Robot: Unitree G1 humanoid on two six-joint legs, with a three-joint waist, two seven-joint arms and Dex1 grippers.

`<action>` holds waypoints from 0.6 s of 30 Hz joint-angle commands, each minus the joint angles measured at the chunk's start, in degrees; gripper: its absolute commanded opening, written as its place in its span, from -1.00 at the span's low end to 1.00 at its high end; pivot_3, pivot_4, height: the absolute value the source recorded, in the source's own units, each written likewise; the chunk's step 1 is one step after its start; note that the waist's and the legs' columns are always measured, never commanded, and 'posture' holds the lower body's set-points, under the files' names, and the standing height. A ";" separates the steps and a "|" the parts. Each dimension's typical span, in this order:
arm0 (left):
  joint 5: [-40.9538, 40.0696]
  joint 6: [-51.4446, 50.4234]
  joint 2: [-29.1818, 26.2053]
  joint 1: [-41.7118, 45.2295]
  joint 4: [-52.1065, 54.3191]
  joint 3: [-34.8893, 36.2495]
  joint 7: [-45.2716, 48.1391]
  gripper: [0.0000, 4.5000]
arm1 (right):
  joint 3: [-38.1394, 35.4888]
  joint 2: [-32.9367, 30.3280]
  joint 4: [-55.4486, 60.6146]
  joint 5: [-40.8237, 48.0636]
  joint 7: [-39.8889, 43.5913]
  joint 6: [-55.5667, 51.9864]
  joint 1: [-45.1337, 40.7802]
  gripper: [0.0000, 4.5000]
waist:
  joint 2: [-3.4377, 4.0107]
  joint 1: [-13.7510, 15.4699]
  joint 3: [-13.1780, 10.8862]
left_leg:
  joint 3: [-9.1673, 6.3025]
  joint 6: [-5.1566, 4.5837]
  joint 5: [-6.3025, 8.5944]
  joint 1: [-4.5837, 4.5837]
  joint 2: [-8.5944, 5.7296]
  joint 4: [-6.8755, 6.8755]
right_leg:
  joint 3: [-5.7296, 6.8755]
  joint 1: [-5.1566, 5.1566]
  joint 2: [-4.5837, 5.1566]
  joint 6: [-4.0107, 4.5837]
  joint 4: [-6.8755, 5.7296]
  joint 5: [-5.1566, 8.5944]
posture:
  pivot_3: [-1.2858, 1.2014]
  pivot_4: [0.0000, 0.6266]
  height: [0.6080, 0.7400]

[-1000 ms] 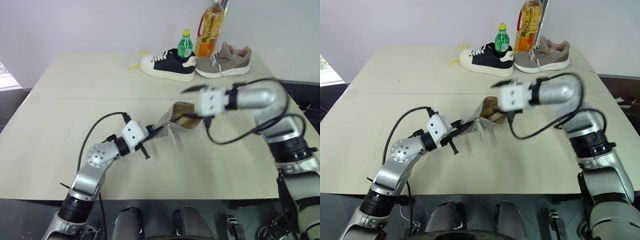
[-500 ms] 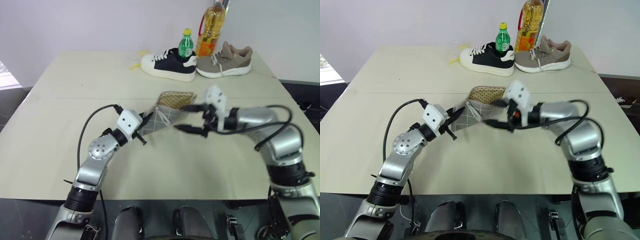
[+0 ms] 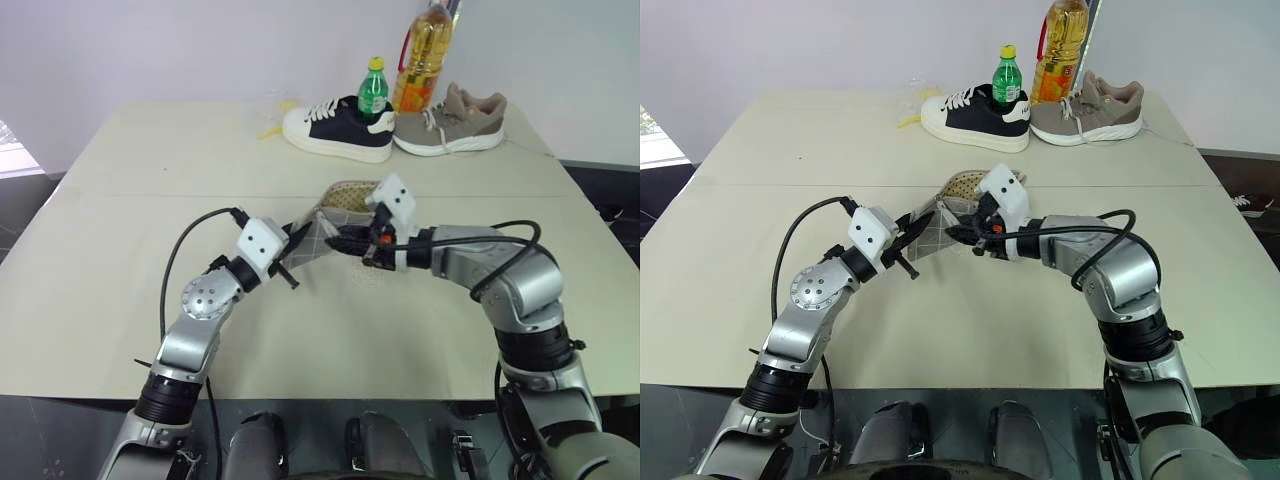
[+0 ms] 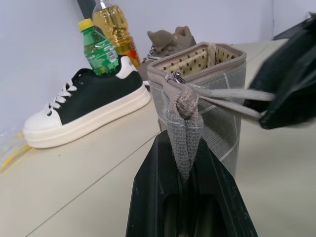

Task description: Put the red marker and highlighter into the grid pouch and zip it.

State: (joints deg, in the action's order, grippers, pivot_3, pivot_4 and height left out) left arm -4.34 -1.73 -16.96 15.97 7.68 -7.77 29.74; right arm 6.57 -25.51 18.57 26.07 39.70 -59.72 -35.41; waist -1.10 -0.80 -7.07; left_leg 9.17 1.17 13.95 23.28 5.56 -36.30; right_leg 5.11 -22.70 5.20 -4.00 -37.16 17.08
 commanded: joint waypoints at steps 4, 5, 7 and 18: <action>-1.25 1.48 -2.35 -1.52 4.66 1.34 1.78 -1.00 | -2.88 -8.09 -4.45 -2.27 2.67 5.06 -6.83 -0.99 | 0.00 -0.04 0.00 | 0.01 0.00 0.00 0.00 0.00 0.01 | 0.00 -0.02 0.00 0.00 0.01 0.00 | 0.03 -0.52 0.47; -2.03 1.05 -2.83 -1.96 5.35 1.54 2.43 -1.00 | -3.43 -9.96 -5.93 -2.69 3.50 6.18 -7.85 -0.99 | 0.00 -0.03 0.00 | 0.01 0.00 0.00 0.00 0.00 0.02 | 0.00 -0.02 0.00 0.00 0.02 0.00 | 0.03 -0.52 0.47; -3.59 -0.28 -3.71 -2.79 6.88 1.61 3.88 -1.00 | -3.81 -13.35 -8.56 -3.34 5.12 8.22 -9.31 -0.99 | 0.00 -0.02 0.00 | 0.02 0.00 0.00 0.00 0.00 0.04 | 0.00 -0.03 0.00 0.00 0.04 0.00 | 0.03 -0.52 0.47; -6.68 -4.38 -6.94 -7.37 12.51 1.50 6.14 -1.00 | 1.32 -24.11 -32.20 -19.11 6.13 27.61 -11.98 -0.99 | 0.03 -0.28 -0.02 | 0.06 0.01 0.00 -0.01 0.01 0.06 | 0.00 -0.03 -0.02 0.00 0.09 0.00 | 0.03 -0.52 0.47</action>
State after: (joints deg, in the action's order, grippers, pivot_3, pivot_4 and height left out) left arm -10.87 -5.79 -23.06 9.18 18.78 -7.84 36.17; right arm 9.76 -48.00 -11.03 10.64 47.66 -34.86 -45.33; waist -1.07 -1.08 -7.09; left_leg 9.24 1.18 13.94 23.27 5.58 -36.24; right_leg 5.10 -22.74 5.16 -3.99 -37.07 17.08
